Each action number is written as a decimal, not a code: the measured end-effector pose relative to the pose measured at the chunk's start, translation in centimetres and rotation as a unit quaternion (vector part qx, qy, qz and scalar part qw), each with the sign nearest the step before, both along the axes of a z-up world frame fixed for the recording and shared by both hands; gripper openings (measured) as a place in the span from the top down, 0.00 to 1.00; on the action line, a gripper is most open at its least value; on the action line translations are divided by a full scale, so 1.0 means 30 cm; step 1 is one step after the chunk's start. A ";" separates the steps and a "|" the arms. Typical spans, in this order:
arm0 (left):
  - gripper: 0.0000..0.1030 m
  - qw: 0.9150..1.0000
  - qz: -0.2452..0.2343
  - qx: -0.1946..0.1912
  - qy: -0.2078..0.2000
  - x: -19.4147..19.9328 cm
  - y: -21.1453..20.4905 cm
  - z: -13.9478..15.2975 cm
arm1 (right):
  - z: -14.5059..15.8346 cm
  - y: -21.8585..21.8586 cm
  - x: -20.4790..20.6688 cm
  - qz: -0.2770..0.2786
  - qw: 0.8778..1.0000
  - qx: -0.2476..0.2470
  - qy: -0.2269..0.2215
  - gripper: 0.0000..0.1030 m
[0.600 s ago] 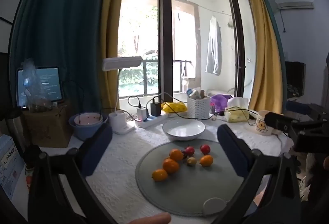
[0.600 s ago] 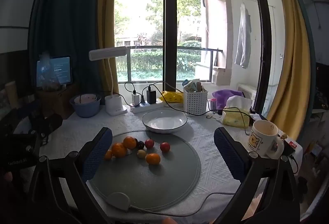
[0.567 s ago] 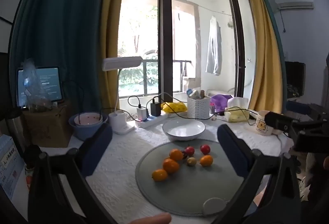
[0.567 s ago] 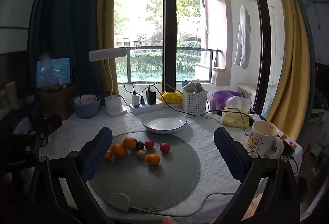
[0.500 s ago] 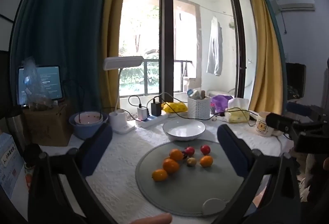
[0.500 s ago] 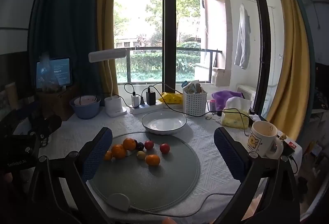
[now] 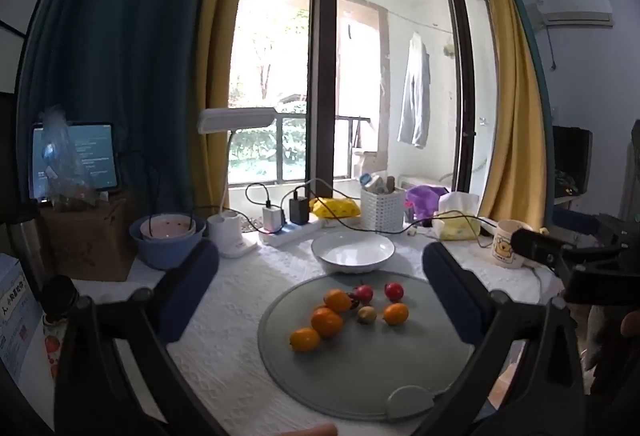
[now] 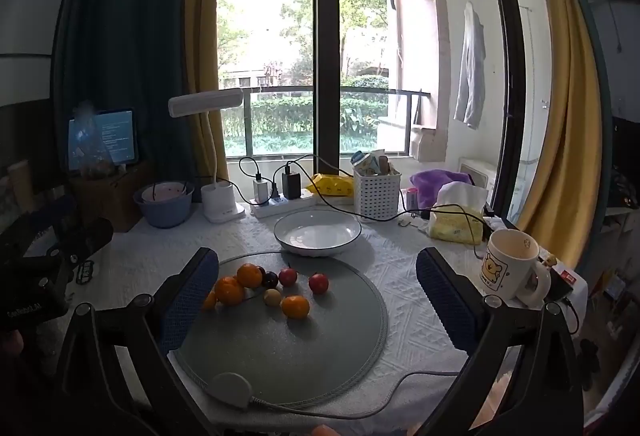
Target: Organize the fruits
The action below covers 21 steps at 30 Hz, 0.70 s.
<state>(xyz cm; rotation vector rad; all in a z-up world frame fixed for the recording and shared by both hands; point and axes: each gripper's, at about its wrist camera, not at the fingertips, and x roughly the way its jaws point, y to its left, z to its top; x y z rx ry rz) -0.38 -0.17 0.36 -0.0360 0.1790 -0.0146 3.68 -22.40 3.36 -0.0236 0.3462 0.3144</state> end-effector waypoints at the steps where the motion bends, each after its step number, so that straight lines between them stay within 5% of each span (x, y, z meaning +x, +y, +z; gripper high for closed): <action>1: 0.00 1.000 0.000 -0.001 0.001 0.002 0.004 0.002 | 0.001 0.000 0.001 0.000 1.000 0.000 0.000 0.02; 21: 0.00 1.000 -0.003 -0.003 0.010 -0.003 0.004 -0.010 | 0.000 0.006 0.003 0.004 1.000 0.004 -0.002 0.02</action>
